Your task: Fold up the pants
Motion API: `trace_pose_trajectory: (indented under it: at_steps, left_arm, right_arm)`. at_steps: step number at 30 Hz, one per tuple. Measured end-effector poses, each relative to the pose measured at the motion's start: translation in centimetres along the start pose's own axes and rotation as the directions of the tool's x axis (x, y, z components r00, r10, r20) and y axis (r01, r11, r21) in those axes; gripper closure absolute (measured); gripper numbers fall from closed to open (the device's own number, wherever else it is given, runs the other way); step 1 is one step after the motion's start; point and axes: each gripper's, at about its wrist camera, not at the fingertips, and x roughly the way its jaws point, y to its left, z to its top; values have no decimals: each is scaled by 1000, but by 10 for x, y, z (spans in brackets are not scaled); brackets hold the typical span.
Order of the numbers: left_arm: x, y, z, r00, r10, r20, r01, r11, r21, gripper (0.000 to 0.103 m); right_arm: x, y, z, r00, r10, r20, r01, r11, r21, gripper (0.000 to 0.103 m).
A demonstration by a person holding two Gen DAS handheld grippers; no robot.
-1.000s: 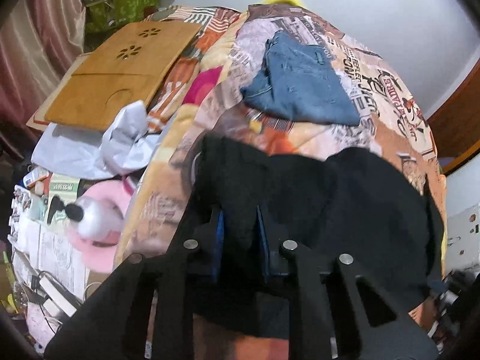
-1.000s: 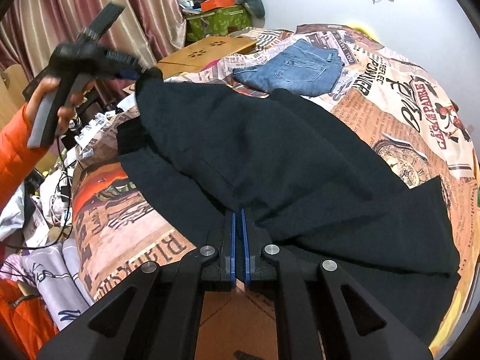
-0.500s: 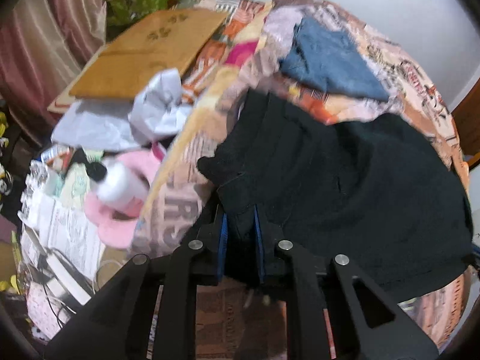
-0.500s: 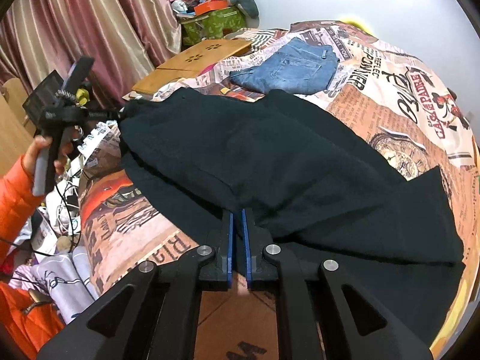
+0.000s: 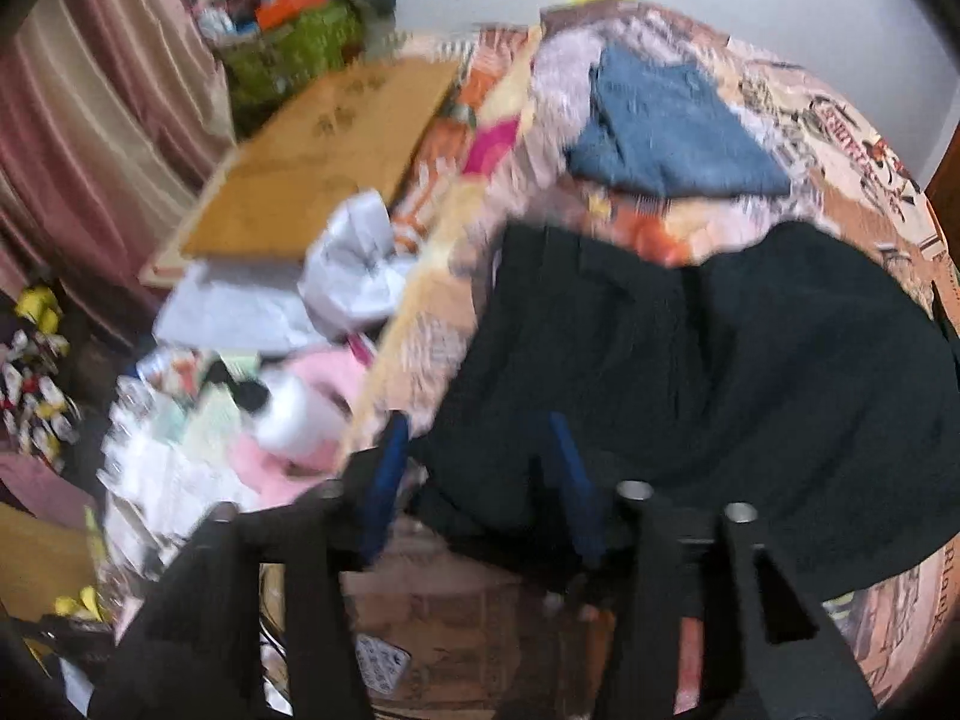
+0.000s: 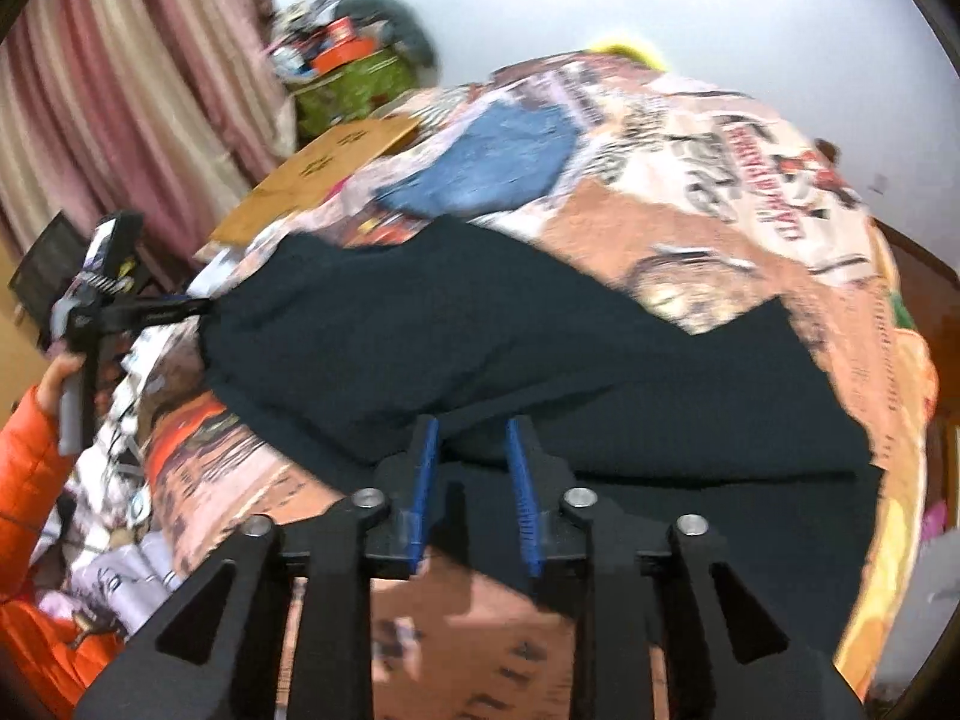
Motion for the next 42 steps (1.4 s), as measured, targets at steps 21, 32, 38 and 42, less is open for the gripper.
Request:
trace_pose_trajectory:
  at_steps: [21, 32, 38, 42]
  left_arm:
    - [-10, -125, 84, 974, -205, 100, 189, 970, 150, 14]
    - [35, -161, 86, 978, -208, 15, 200, 957, 211, 14]
    - [51, -164, 81, 978, -207, -31, 209, 957, 201, 14]
    - [58, -167, 77, 978, -203, -57, 210, 957, 201, 14]
  right_arm:
    - [40, -145, 46, 967, -256, -15, 254, 947, 199, 59]
    - [104, -198, 59, 977, -182, -106, 207, 929, 308, 59]
    - [122, -210, 55, 982, -144, -121, 178, 919, 353, 67]
    - [117, -206, 53, 984, -144, -103, 171, 923, 343, 86]
